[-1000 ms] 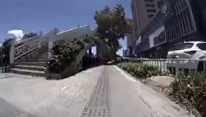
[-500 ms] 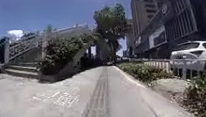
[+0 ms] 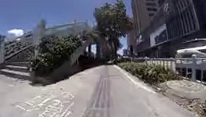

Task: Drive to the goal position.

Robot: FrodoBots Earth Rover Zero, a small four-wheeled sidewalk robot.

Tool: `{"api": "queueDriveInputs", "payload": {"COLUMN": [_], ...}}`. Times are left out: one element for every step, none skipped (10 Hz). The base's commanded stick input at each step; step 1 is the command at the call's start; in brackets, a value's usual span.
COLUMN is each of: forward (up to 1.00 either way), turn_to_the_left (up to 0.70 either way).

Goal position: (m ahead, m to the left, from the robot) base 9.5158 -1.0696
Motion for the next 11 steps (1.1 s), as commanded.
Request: {"api": "queueDriveInputs", "payload": {"forward": [0.70,0.70,0.70,0.70,0.70,0.70,0.70,0.70,0.70,0.70,0.70], "turn_to_the_left": [0.00,0.00,0.00,0.00,0.00,0.00,0.00,0.00,0.00,0.00,0.00]}}
